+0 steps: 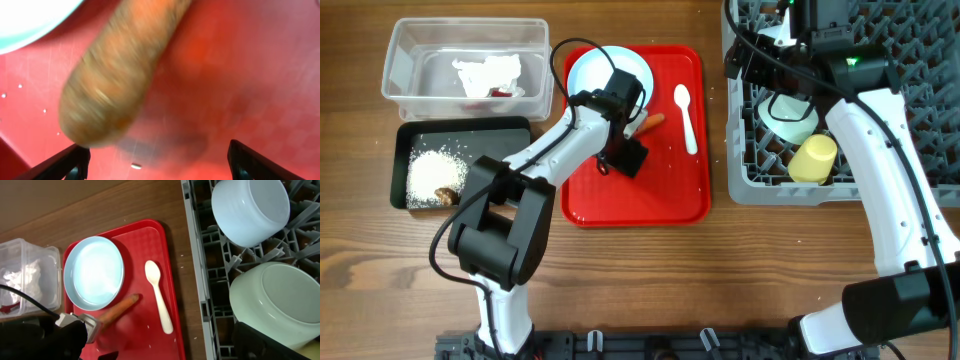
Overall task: Sort waste into correct bins and load items into the dishwasher rack
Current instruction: 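Reach the left gripper to the carrot on the red tray and grasp it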
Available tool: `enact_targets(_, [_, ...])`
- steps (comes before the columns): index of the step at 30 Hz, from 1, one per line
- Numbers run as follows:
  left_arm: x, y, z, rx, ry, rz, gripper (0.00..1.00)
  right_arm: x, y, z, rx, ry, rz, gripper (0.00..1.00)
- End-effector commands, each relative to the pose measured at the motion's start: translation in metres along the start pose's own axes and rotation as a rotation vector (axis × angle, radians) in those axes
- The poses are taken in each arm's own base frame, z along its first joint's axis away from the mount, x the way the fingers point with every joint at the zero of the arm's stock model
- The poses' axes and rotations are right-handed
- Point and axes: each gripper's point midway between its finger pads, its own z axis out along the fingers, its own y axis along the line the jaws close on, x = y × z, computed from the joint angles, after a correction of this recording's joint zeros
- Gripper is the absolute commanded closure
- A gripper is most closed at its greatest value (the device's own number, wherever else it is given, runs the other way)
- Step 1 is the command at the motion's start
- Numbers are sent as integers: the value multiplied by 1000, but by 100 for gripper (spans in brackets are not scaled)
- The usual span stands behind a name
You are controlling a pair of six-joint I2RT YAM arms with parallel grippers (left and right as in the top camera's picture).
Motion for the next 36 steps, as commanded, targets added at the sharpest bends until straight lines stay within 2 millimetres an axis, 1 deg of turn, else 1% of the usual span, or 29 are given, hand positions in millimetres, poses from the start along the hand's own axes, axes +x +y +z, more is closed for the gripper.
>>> enact_targets(1, [-11, 6, -21, -47, -11, 17, 13, 1, -3, 6, 14, 6, -20, 4])
enact_targets(2, [-17, 6, -29, -48, -32, 17, 13, 1, -3, 6, 13, 4, -20, 4])
enact_targets(4, [-36, 8, -43, -51, -99, 14, 10, 1, -3, 7, 13, 4, -20, 4])
enact_targets(5, [-48, 8, -45, -53, -145, 13, 6, 1, -3, 7, 13, 4, -20, 4])
enact_targets(6, [-55, 8, -45, -55, -174, 13, 4, 1, -3, 7, 13, 5, -19, 4])
enact_targets(8, [-68, 7, -38, -52, -213, 51, 4, 1, -3, 7, 14, 6, -19, 4])
enact_targets(10, [-77, 6, -21, -51, -226, 65, 2, 1, -3, 7, 14, 7, -19, 4])
enact_targets(12, [-75, 2, -7, -43, -206, 97, 3, 1, -3, 7, 14, 7, -19, 4])
enact_targets(14, [-70, -4, 1, -38, -176, 110, 4, 1, -3, 7, 14, 6, -19, 4])
enact_targets(19, [-66, -24, 2, -21, -161, 148, 5, 1, -3, 7, 14, 5, -19, 4])
enact_targets(21, [-65, -29, 3, -19, -156, 159, 6, 1, -3, 7, 14, 6, -20, 4])
enact_targets(24, [-64, -32, 3, -17, -151, 165, 5, 1, -3, 7, 14, 6, -20, 4])
enact_targets(28, [-51, -32, 6, -13, -98, 165, 6, 1, -3, 7, 14, 6, -19, 4])
enact_targets(30, [-50, -32, 9, -13, -93, 166, 7, 1, -3, 7, 14, 6, -19, 4])
enact_targets(31, [-52, -33, 13, -13, -96, 165, 9, 1, -3, 7, 14, 6, -20, 4])
enact_targets(32, [-53, -33, 16, -13, -100, 163, 16, 1, -3, 7, 14, 6, -19, 4])
enact_targets(33, [-55, -33, 21, -13, -102, 144, 21, 1, -3, 7, 14, 6, -19, 4])
enact_targets(36, [-51, -34, 34, -10, -77, 109, 32, 1, -3, 7, 14, 7, -20, 4])
